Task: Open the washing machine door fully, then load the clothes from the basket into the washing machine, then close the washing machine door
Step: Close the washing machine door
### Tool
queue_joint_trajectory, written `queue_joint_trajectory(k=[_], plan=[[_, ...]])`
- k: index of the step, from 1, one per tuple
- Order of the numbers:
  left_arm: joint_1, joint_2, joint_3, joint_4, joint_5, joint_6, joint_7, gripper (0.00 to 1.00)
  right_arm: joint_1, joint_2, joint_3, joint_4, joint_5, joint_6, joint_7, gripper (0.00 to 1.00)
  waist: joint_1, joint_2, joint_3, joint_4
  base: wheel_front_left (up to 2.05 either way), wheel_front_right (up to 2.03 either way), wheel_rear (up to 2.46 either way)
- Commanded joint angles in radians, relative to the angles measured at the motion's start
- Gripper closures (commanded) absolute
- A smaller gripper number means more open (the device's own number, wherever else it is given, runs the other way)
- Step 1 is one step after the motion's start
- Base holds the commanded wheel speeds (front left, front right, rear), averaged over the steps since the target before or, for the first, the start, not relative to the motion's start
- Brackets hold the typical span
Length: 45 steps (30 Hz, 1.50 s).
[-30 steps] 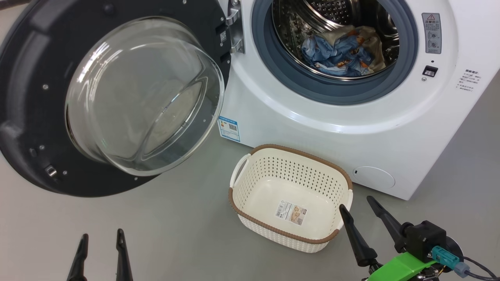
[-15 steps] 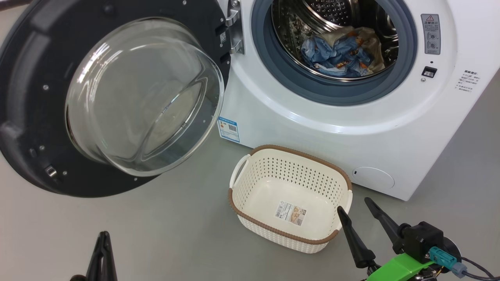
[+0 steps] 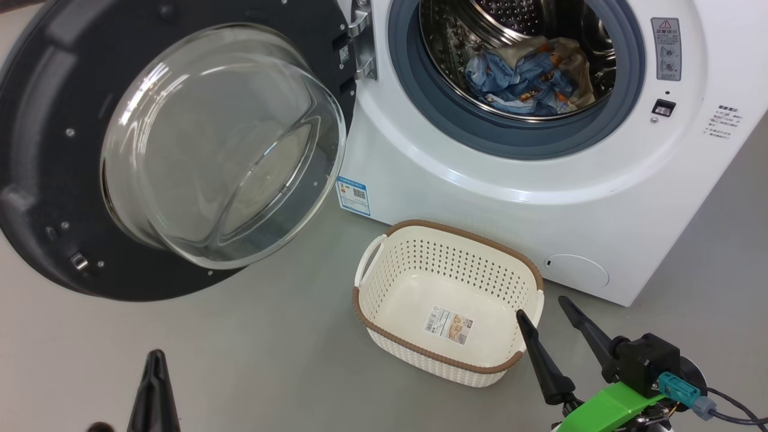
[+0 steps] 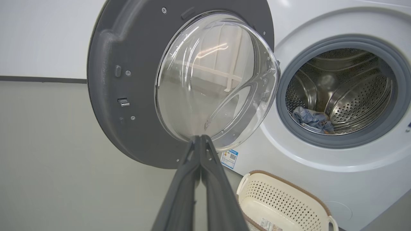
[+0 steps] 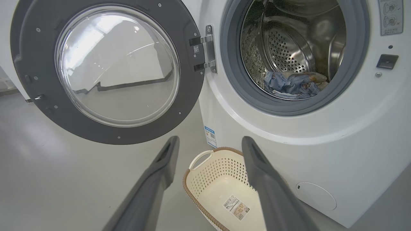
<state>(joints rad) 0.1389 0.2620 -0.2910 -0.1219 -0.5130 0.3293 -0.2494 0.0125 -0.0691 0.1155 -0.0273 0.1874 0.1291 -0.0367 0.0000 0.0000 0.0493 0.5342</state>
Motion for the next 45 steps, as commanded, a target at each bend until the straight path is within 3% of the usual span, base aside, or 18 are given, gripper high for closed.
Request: queue_joint_trajectory(k=[1,5,6,8,14,19,24,34,45], plan=[[-0.012,-0.022,0.071,-0.049,-0.061,-0.039,-0.012,1.0,-0.039,-0.008,0.027,-0.024,0.008,0.002,-0.003,0.0,0.0,0.0,0.001,0.001,0.0,0.0,0.0],[0.009,-0.094,0.173,-0.091,-0.2,-0.15,-0.012,1.0,-0.042,-0.011,0.027,-0.025,0.01,0.002,-0.001,0.0,0.0,0.0,0.005,0.001,0.0,0.0,0.0],[0.009,-0.094,0.173,-0.091,-0.2,-0.15,-0.012,1.0,-0.042,-0.011,0.027,-0.025,0.01,0.002,-0.001,0.0,0.0,0.0,0.005,0.001,0.0,0.0,0.0],[0.017,-0.131,0.227,-0.106,-0.279,-0.209,-0.012,1.0,-0.044,-0.012,0.027,-0.026,0.009,0.002,0.0,0.0,0.0,0.0,0.007,0.002,0.0,0.0,0.0],[0.027,-0.198,0.367,-0.145,-0.636,-0.378,-0.012,1.0,-0.047,-0.016,0.027,-0.031,0.009,0.002,0.006,0.0,0.0,0.0,0.011,0.002,0.0,0.0,0.0],[0.021,-0.208,0.477,-0.193,-0.926,-0.438,-0.012,1.0,-0.048,-0.018,0.027,-0.035,0.009,0.002,0.011,0.0,0.0,0.0,0.015,0.003,0.0,0.0,0.0],[-0.011,-0.178,0.617,-0.233,-1.12,-0.455,-0.002,1.0,-0.051,-0.019,0.029,-0.039,0.008,0.002,0.016,0.0,0.0,0.0,0.021,0.003,0.0,0.0,0.0],[-0.171,0.034,0.833,-0.044,-1.332,-0.459,0.099,1.0,-0.064,-0.032,0.034,-0.052,0.006,0.002,0.034,0.0,0.0,0.0,0.041,0.002,0.0,0.0,0.0],[-0.407,0.299,0.839,0.363,-1.429,-0.356,0.244,1.0,-0.057,-0.047,0.035,-0.078,0.003,0.002,0.055,0.0,0.0,0.0,0.06,-0.005,0.0,0.0,0.0]])
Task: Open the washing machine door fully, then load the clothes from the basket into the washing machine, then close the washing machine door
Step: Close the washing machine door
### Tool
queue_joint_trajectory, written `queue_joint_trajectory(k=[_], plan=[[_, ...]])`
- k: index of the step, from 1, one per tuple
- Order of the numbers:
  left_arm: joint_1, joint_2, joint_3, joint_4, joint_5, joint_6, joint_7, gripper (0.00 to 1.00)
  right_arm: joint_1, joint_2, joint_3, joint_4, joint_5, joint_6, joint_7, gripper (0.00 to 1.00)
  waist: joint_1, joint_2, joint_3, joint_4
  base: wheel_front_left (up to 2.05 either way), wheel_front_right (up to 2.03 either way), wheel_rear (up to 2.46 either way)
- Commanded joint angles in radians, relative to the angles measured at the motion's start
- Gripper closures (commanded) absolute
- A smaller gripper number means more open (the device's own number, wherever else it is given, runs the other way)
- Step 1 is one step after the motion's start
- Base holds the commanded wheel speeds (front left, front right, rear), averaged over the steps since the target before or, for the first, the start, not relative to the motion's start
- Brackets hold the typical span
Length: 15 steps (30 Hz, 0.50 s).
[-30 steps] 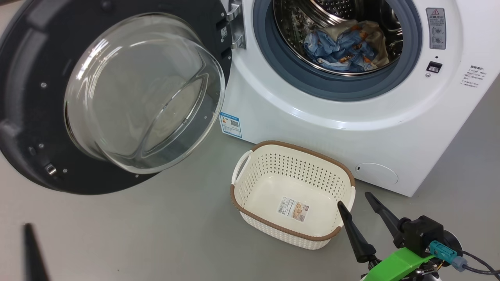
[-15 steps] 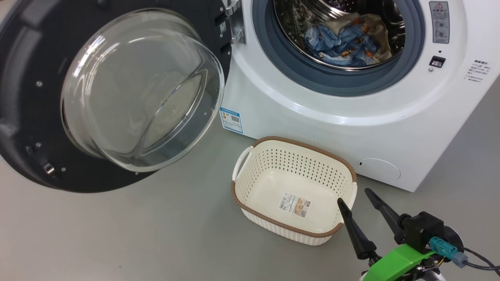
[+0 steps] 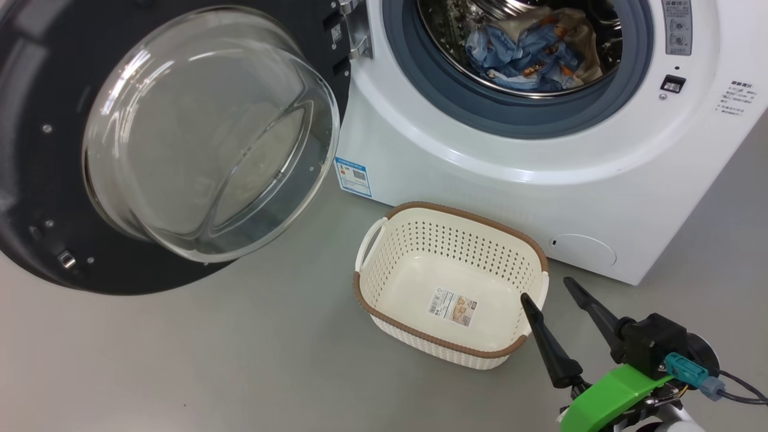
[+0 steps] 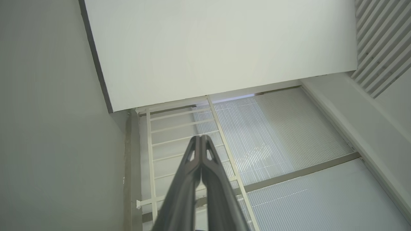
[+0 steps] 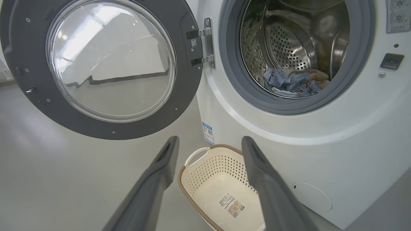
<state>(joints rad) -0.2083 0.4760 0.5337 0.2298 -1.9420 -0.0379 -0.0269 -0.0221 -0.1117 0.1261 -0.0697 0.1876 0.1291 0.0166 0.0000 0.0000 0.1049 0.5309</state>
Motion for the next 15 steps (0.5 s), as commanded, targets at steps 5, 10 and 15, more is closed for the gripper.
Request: queue_joint_trajectory(k=[5,10,15], plan=[[-0.127,0.155,-0.063,0.114,0.041,0.04,0.076,1.0,-0.016,-0.01,0.02,-0.053,-0.001,0.002,0.015,0.0,0.0,0.0,0.019,-0.003,0.0,0.0,0.0],[-0.248,0.202,-0.162,0.247,0.077,0.074,0.136,1.0,-0.005,-0.016,0.014,-0.083,-0.008,0.002,0.035,0.0,0.0,0.0,0.042,-0.004,0.0,0.0,0.0],[-0.336,0.215,-0.246,0.345,0.122,0.09,0.17,1.0,0.005,-0.019,0.006,-0.106,-0.014,0.002,0.049,0.0,0.0,0.0,0.062,-0.004,0.0,0.0,0.0]])
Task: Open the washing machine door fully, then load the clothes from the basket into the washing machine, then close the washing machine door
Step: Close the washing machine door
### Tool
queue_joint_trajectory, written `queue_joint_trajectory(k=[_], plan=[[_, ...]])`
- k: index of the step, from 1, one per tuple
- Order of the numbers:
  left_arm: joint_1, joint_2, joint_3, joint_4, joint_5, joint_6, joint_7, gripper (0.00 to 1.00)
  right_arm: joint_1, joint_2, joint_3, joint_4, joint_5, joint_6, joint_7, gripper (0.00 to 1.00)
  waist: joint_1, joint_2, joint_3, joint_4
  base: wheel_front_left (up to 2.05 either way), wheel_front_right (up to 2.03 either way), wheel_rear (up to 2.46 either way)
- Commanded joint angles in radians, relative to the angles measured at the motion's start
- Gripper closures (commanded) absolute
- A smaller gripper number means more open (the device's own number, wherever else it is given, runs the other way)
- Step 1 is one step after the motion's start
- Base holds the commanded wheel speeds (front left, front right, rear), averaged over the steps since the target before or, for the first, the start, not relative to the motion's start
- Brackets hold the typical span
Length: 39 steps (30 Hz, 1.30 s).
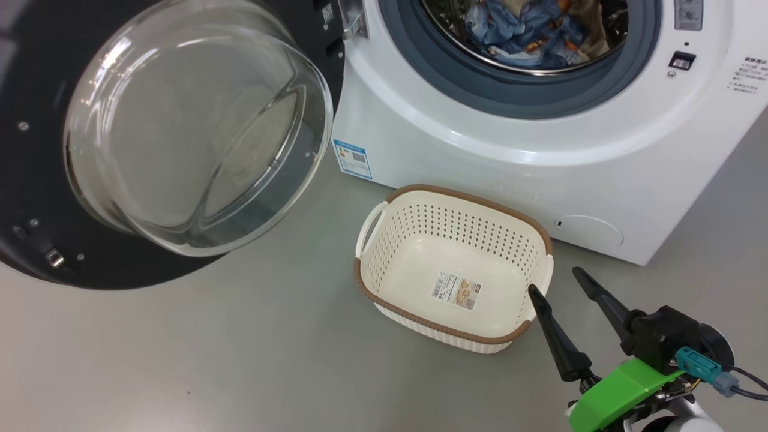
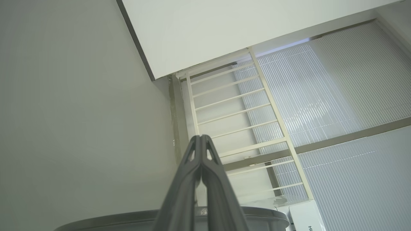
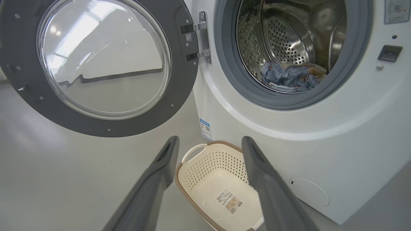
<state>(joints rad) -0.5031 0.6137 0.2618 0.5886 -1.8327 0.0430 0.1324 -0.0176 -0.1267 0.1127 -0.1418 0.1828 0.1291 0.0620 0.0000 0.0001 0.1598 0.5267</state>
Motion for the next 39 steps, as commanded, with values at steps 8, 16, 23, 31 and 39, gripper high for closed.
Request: queue_joint_trajectory(k=[8,16,23,31,39], plan=[[-0.143,0.069,-0.052,0.116,0.062,-0.015,0.039,1.0,-0.008,-0.013,0.027,-0.061,-0.016,0.002,0.025,0.0,0.0,-0.0001,0.051,-0.024,0.0,0.0,0.0],[-0.21,0.053,-0.101,0.195,0.085,-0.063,0.089,1.0,-0.024,-0.017,0.028,-0.069,-0.017,0.002,0.031,0.0,0.0,-0.0001,0.08,-0.046,0.0,0.0,0.0],[-0.243,0.05,-0.121,0.25,0.1,-0.093,0.112,1.0,-0.033,-0.016,0.026,-0.072,-0.02,0.002,0.031,0.0,0.0,-0.0001,0.097,-0.056,0.0,0.0,0.0],[-0.268,0.043,-0.142,0.292,0.117,-0.12,0.137,1.0,-0.046,-0.018,0.026,-0.071,-0.023,0.002,0.031,0.0,0.0,-0.0001,0.113,-0.059,0.0,0.0,0.0],[-0.279,0.039,-0.151,0.317,0.124,-0.141,0.161,1.0,-0.05,-0.021,0.024,-0.069,-0.021,0.002,0.032,0.0,0.0,-0.0001,0.121,-0.061,0.0,0.0,0.0]])
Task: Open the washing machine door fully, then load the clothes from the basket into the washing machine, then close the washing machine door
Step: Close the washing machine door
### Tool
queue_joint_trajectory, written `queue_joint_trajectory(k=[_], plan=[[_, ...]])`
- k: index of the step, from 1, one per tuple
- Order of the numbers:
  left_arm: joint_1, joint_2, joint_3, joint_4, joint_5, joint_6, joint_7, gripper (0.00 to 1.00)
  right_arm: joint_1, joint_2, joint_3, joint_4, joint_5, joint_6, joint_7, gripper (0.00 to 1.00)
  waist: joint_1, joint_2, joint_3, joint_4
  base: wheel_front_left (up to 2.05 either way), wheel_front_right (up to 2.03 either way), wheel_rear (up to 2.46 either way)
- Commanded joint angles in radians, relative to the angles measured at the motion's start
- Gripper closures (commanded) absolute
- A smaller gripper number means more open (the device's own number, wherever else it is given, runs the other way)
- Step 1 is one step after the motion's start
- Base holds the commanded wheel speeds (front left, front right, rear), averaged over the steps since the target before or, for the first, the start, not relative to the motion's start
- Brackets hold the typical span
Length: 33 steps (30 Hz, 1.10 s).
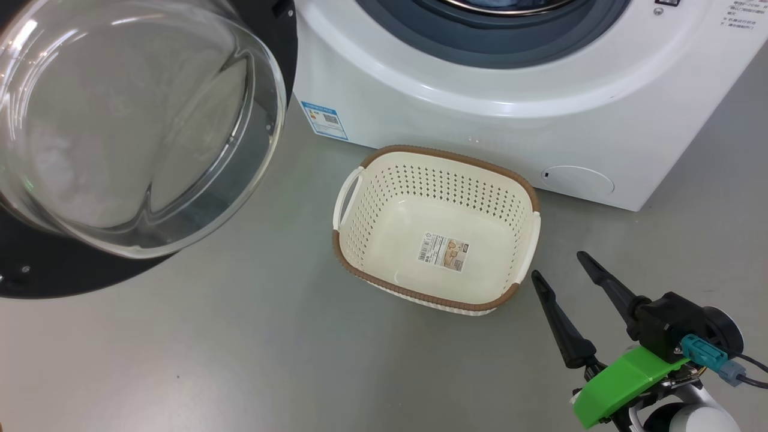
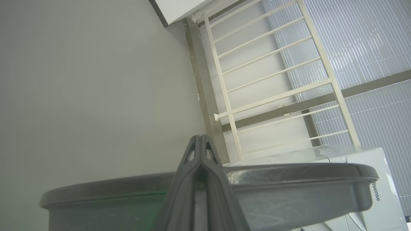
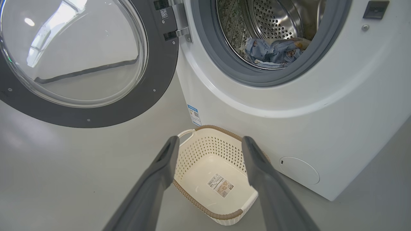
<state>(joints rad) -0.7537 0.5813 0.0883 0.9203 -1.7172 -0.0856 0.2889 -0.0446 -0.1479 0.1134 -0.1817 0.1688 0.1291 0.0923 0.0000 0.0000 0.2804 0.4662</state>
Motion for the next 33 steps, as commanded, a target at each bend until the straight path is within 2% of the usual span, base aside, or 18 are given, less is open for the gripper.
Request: queue_joint_trajectory(k=[1,14,28,33], plan=[[-0.028,0.071,0.022,-0.012,0.009,-0.015,0.009,1.0,-0.023,0.0,0.022,-0.029,-0.007,0.002,0.001,0.0,0.0,0.0,0.001,0.0,0.0,0.0,0.0],[0.016,0.057,0.019,-0.044,-0.006,-0.042,0.108,1.0,-0.023,0.004,0.011,-0.034,-0.013,0.002,0.003,0.0,0.0,0.0,0.01,0.022,0.0,0.0,0.0],[0.134,0.043,0.066,-0.185,-0.069,-0.045,0.259,1.0,-0.017,0.009,0.011,-0.024,-0.009,0.002,-0.004,0.0,0.0,0.0,-0.009,0.051,0.0,0.0,0.0],[0.172,0.04,0.085,-0.21,-0.067,-0.045,0.255,1.0,-0.013,0.008,0.018,-0.019,-0.004,0.002,-0.006,0.0,0.0,0.0,-0.022,0.05,0.0,0.0,0.0]])
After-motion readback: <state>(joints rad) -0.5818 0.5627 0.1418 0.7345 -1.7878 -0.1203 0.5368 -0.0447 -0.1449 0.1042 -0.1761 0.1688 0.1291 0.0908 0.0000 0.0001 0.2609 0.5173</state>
